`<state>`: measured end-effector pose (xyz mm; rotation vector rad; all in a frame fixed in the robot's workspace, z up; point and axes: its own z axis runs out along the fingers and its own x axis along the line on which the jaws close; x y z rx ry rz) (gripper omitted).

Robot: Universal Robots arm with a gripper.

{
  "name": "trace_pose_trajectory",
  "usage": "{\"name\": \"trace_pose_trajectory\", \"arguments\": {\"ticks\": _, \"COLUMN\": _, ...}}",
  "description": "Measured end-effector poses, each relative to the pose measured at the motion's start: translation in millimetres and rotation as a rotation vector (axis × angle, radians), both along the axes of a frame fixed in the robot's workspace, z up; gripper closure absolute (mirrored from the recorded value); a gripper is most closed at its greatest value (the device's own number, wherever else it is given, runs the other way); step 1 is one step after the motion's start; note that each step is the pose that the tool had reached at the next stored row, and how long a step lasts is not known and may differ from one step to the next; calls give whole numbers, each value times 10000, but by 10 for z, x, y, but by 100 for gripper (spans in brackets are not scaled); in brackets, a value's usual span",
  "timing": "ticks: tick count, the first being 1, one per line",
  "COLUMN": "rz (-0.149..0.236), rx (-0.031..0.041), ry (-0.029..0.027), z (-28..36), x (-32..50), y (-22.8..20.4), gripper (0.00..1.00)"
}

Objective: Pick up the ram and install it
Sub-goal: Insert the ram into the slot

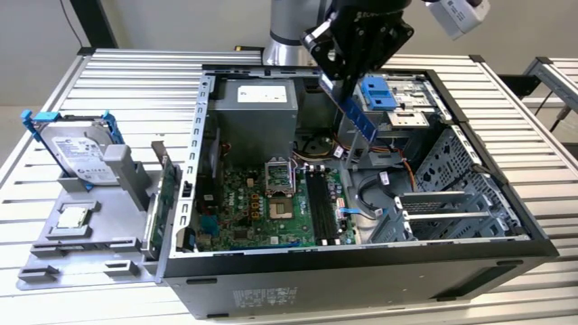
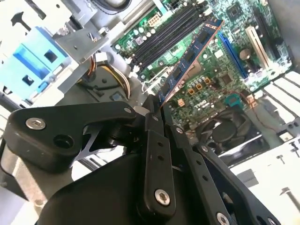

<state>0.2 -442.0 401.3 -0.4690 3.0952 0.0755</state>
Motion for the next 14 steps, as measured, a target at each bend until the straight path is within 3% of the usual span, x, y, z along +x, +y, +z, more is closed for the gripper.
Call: {"name": "trace_pose_trajectory", "arguments": {"ticks": 14, "rz": -2149, "rx": -54, "ry": 7, "z": -40, "x": 0, "y": 0, "gripper": 100}}
